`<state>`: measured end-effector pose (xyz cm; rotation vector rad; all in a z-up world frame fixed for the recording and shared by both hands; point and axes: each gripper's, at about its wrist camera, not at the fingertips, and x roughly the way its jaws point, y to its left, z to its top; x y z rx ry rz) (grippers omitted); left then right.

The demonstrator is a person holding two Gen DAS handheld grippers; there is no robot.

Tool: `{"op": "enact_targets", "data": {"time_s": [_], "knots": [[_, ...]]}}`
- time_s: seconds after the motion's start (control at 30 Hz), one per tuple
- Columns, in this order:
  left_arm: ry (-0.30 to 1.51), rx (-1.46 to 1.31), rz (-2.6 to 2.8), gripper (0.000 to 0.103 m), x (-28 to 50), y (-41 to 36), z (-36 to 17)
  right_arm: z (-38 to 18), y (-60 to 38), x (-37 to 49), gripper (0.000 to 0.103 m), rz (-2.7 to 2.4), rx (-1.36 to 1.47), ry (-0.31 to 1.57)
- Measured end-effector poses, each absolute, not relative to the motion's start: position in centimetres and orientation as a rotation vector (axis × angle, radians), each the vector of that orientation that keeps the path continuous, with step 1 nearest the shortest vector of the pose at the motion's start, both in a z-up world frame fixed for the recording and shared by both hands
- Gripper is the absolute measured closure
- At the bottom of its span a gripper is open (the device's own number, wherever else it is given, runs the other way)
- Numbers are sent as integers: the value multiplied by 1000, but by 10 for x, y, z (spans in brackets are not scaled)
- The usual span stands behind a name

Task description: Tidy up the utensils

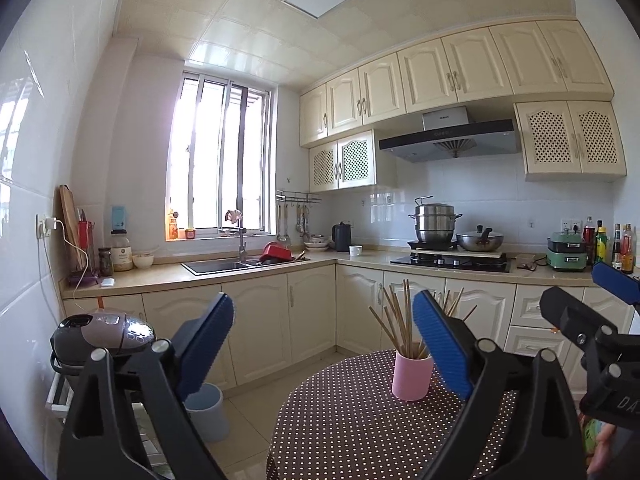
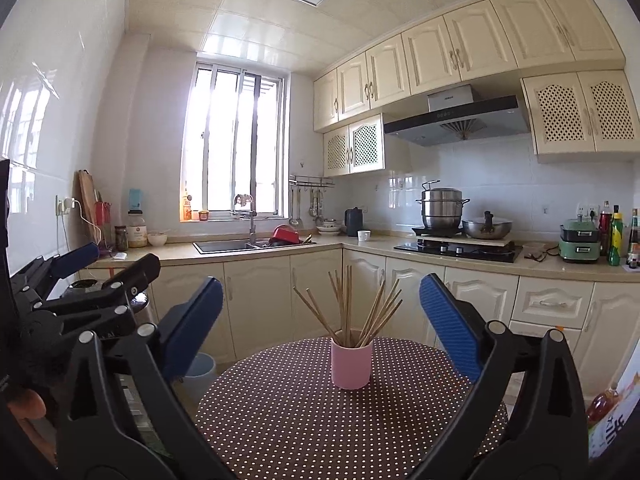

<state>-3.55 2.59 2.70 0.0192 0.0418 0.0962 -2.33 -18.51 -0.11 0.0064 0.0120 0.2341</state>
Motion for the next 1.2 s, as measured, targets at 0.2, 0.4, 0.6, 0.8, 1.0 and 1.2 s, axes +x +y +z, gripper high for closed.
{"op": "enact_targets", "data": {"time_s": [0.2,0.4,0.6,0.8,1.0,1.2], "knots": [[58,15,94,13,-24,30,22,-6,-178,-15,6,245,-1,18],[65,22,110,13,-11,32,18,-8,-175,-5,6,250,-4,28],[71,24,119,13,-1,30,14,-11,-175,4,6,246,-4,39],[70,27,121,13,4,27,13,-13,-177,7,6,242,2,40],[76,27,116,13,5,27,11,-15,-178,8,6,239,6,45],[76,28,115,13,6,25,13,-14,-179,9,6,238,5,48]]}}
